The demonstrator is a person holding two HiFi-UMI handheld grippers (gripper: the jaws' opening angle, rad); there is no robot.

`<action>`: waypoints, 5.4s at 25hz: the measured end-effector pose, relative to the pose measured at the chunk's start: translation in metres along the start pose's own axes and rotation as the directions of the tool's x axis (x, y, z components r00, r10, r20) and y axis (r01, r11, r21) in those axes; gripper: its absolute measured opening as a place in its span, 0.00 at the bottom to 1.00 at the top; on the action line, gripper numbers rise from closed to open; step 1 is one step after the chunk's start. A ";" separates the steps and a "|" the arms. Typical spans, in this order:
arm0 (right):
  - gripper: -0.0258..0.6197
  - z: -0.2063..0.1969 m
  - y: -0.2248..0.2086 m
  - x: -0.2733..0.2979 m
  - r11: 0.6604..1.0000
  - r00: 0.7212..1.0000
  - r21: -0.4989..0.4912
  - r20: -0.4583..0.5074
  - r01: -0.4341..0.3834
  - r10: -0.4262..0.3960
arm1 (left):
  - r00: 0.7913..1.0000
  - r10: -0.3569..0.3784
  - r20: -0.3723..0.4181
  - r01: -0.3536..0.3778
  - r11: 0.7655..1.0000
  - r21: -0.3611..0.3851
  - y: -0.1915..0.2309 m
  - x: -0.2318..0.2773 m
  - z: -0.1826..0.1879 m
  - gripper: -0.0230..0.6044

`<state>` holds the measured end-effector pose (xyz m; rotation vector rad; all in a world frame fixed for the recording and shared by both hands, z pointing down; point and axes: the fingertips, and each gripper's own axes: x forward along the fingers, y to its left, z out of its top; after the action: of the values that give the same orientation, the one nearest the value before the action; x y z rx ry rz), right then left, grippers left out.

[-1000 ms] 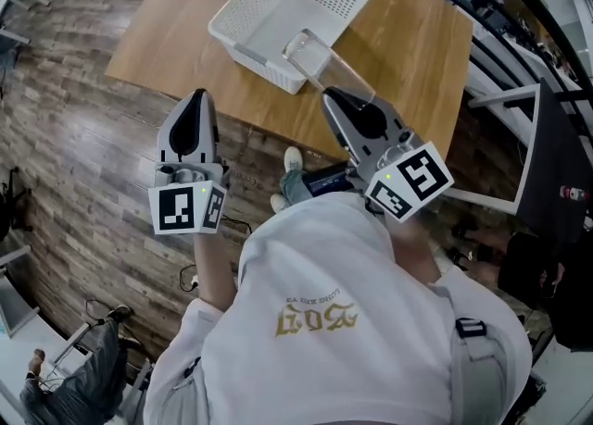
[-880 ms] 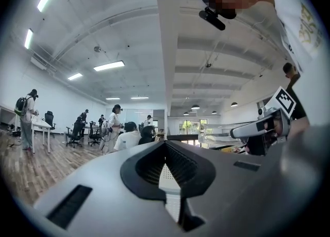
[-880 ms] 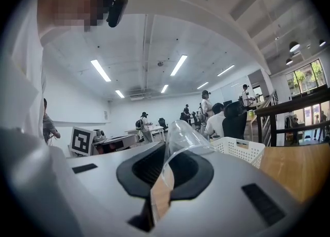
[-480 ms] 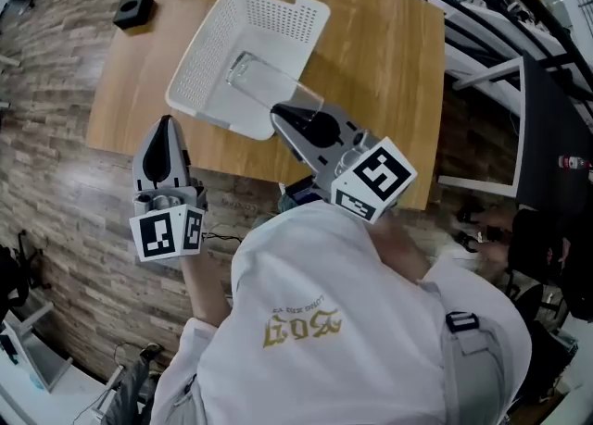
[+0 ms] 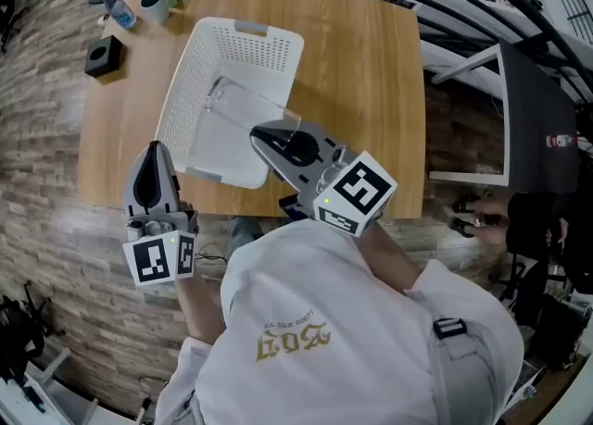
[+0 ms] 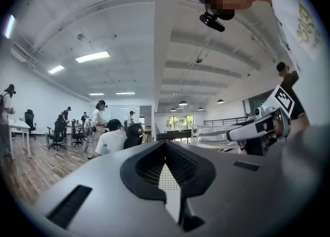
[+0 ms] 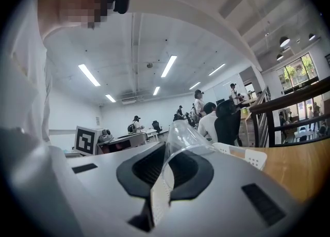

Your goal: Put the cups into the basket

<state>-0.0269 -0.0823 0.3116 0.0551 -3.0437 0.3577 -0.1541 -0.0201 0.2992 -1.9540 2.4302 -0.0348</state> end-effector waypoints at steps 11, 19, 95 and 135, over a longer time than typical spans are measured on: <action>0.08 0.015 -0.036 0.023 0.964 0.961 0.018 0.066 0.267 -0.267 | 0.932 -0.363 0.013 0.363 0.931 -0.027 -0.004 0.093 -0.007 0.05; 0.08 0.019 -0.035 0.024 0.936 0.933 0.064 0.079 0.346 -0.350 | 0.867 -0.497 -0.036 0.496 0.868 -0.032 -0.019 0.112 -0.005 0.05; 0.08 -0.179 -0.023 0.075 0.967 0.344 -0.252 -0.911 -0.031 -0.227 | 0.110 -0.323 -0.940 0.963 -0.200 0.181 -0.062 0.078 -0.206 0.05; 0.08 -0.237 -0.036 0.075 0.973 0.035 -0.196 -0.981 -0.121 -0.193 | -0.164 -0.338 -0.927 0.976 -0.193 -0.102 -0.095 0.125 -0.220 0.05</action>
<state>-0.0835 -0.0637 0.5558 -0.1050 -1.5272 -0.0398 -0.0956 -0.1622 0.5214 -2.6475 -0.0652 -1.8691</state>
